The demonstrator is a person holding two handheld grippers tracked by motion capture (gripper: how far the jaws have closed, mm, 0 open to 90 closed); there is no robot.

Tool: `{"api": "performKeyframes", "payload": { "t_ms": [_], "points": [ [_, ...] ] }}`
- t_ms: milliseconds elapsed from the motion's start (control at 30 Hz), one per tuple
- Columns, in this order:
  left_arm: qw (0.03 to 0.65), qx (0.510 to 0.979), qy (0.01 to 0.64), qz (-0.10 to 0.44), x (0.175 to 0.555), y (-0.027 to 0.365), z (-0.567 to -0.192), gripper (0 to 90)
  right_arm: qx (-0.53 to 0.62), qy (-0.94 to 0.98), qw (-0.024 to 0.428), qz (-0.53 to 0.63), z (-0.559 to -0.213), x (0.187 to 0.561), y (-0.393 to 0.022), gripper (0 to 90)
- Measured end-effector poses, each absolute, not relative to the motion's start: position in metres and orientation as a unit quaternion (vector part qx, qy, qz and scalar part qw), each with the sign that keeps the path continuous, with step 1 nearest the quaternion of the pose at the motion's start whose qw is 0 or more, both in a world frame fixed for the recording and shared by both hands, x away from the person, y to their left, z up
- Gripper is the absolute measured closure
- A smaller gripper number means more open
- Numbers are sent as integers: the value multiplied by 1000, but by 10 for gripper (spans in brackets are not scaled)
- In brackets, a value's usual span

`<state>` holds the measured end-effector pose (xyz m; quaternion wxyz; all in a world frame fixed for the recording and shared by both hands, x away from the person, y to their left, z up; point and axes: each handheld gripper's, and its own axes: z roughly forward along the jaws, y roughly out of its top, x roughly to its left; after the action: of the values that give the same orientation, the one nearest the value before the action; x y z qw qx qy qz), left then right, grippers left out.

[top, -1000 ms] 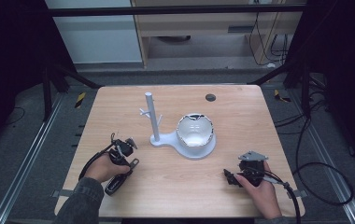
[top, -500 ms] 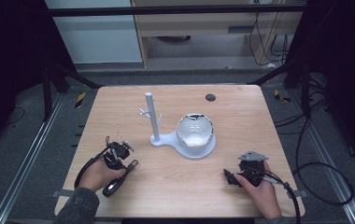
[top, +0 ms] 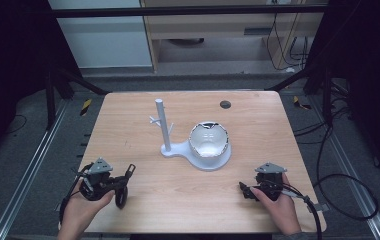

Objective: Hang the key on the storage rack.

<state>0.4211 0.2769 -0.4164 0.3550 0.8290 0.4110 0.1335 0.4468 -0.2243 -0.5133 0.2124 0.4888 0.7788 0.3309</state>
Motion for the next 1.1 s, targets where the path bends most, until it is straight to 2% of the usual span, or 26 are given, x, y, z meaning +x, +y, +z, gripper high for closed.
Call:
{"api": "performKeyframes", "payload": {
  "t_ms": [133, 200, 433, 1100],
  "points": [
    [388, 816, 399, 155, 414, 271, -403, 806, 488, 779, 210, 332, -513, 448, -225, 5],
    [397, 808, 395, 183, 413, 266, -396, 806, 488, 780, 210, 331, -513, 449, -225, 4],
    [422, 785, 404, 206, 426, 264, -397, 806, 487, 781, 210, 331, -513, 449, -225, 4],
    [441, 766, 390, 257, 443, 244, -371, 807, 487, 780, 210, 331, -513, 449, -225, 5]
  ]
}}
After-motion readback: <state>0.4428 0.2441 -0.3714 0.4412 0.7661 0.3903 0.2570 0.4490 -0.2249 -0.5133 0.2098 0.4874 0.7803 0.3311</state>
